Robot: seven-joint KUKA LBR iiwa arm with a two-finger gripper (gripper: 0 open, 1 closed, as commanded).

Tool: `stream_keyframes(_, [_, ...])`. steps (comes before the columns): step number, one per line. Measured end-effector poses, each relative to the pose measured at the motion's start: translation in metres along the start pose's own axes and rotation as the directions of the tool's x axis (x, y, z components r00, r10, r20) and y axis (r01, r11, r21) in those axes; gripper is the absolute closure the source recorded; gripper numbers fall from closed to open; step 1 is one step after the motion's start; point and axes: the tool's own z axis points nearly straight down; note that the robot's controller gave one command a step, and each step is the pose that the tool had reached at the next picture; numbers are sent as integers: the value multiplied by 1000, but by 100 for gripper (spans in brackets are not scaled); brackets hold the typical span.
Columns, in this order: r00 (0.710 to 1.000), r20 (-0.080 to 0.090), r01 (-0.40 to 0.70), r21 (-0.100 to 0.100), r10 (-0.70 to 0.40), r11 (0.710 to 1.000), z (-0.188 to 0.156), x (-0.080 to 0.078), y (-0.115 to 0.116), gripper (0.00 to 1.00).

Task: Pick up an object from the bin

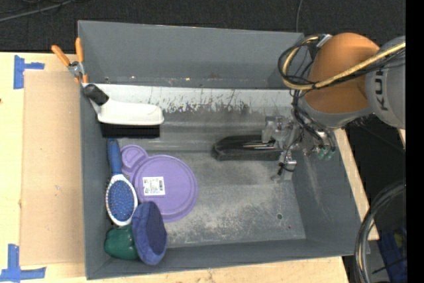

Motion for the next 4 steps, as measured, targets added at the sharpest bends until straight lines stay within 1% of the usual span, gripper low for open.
stream_keyframes(1, [1000, 0, 0, 0, 0, 1000, 0, 0, 0, 0])
stream_keyframes(2, [1000, 1, -22, -1, 22, 1000, 1, 0, 0, 0])
stream_keyframes(3, [986, 0, -169, -1, 169, 986, -5, 3, 7, 0])
stream_keyframes(4, [998, -1, -56, -2, 56, 998, 15, 2, 3, 0])
